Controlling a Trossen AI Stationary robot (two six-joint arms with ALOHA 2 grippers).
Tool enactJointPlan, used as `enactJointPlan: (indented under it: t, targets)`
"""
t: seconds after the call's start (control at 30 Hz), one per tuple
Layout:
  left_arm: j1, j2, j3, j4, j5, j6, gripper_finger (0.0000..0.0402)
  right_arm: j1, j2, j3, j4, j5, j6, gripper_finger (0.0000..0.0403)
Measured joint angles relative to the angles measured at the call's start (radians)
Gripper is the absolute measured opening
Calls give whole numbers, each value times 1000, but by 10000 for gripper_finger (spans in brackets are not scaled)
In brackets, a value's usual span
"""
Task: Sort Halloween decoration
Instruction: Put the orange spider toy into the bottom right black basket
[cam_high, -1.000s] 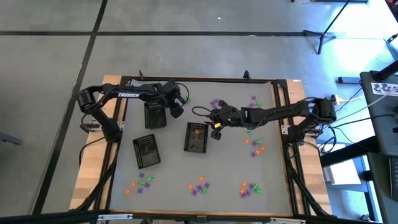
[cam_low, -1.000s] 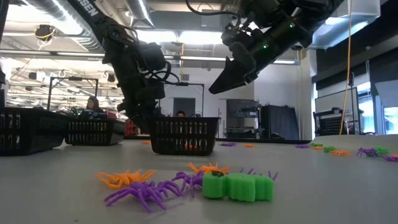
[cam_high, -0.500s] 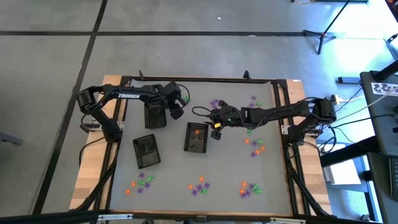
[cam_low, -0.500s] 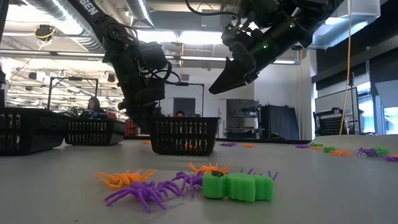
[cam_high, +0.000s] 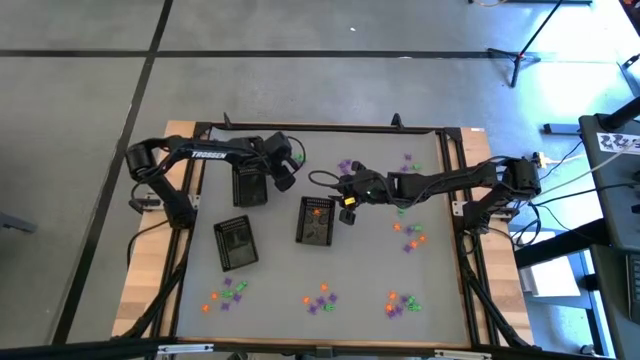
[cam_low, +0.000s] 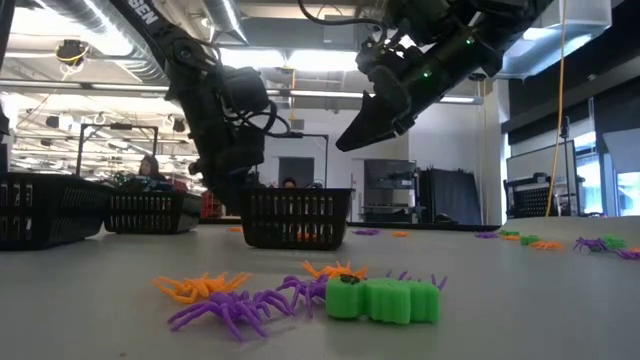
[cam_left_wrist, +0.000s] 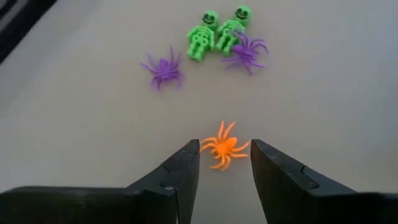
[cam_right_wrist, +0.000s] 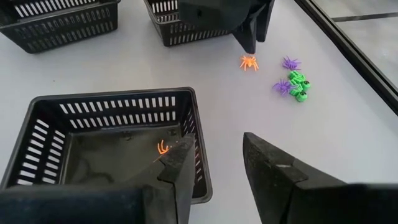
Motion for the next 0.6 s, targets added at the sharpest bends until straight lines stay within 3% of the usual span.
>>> enactJointPlan:
  t: [0.17, 0.6]
  targets:
    - [-6, 84, 0, 80, 19, 39, 135, 0, 0, 0, -1, 0, 0, 133]
    - [-7, 135, 80, 10, -18, 46, 135, 0, 0, 0, -25, -4, 0, 133]
